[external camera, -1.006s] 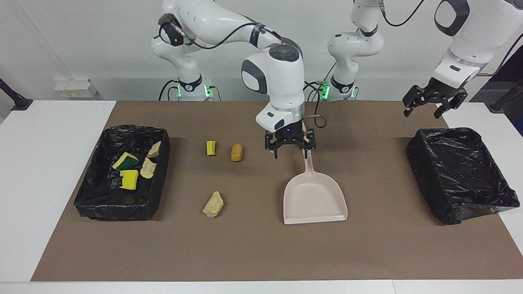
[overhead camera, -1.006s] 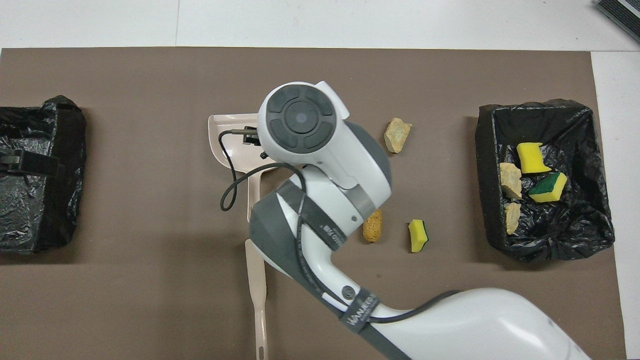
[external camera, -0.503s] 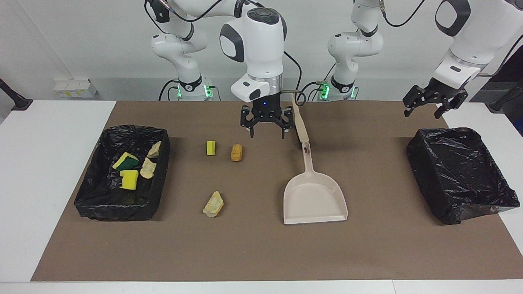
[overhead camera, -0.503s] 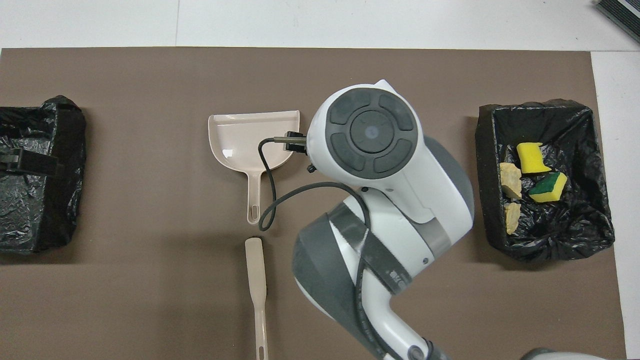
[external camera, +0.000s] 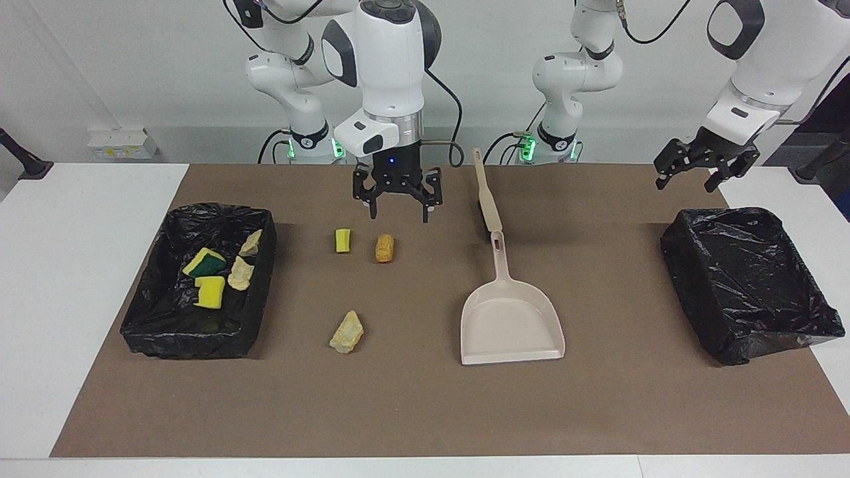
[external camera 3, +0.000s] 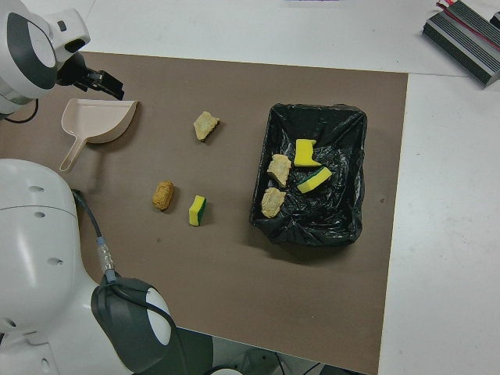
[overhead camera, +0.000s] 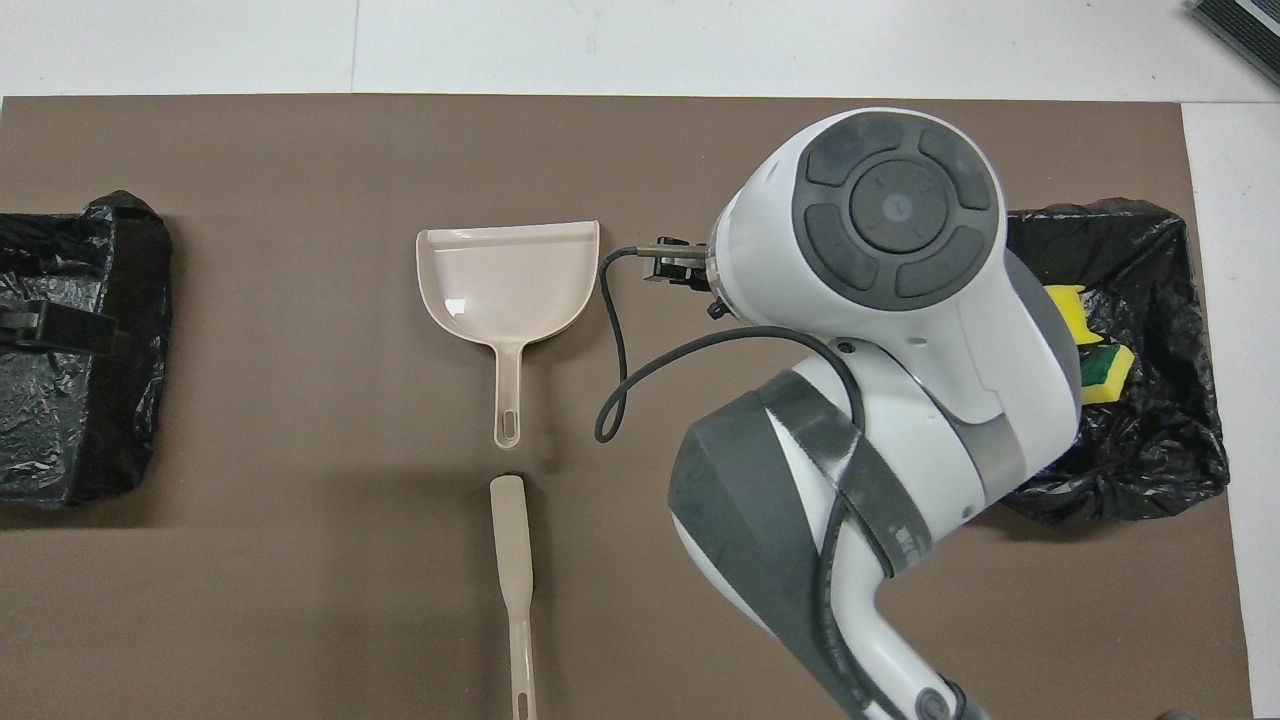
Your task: Sweep and dump trash in bin
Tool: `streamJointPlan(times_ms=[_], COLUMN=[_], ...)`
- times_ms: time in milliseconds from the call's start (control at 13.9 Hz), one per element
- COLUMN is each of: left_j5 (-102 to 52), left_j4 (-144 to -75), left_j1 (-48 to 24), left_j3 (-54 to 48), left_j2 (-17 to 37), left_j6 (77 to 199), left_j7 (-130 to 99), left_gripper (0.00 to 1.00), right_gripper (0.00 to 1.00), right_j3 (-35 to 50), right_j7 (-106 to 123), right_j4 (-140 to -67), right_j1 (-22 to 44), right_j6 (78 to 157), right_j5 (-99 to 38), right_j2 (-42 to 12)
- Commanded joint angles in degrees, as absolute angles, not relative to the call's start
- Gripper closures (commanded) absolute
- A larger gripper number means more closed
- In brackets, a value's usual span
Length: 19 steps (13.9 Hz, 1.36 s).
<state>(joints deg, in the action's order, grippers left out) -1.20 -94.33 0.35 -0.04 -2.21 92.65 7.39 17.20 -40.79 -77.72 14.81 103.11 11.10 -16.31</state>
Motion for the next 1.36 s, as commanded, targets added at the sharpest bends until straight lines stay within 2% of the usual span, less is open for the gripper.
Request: streamJointPlan(times_ms=[0,1006,1149,1293], left_j5=[-0.44,-0.44,-0.53,-0.62], left_j4=[-92.99,-93.42,-94.83,-100.16], left_j1=[0.53,-0.35,-2.53,-5.96], left_j3=[-0.18,-0.44,-0.88,-0.88], left_j2=[-1.58,-1.06,0.52,0.53], left_j6=[91.41,90.96,93.94,99.9], left_j7=[7.65,7.56,7.47,7.47], left_gripper=[0.0,0.0,0.0,0.0], right_gripper=[0.0,0.0,0.0,0.0], right_j3=[17.49,17.4,17.49,17.49], right_j7=[-39.55,-37.1,-34.99,-34.63], right_j4=[-79.54,-79.45,-79.45,-79.45], right_j1=[13.8,11.25,10.38,10.2], right_j6=[102.48,101.69,101.51,101.43], right_j5=[9.32,6.42,6.42,6.42], right_j2=[-14.94,-15.03,-14.94,-14.94])
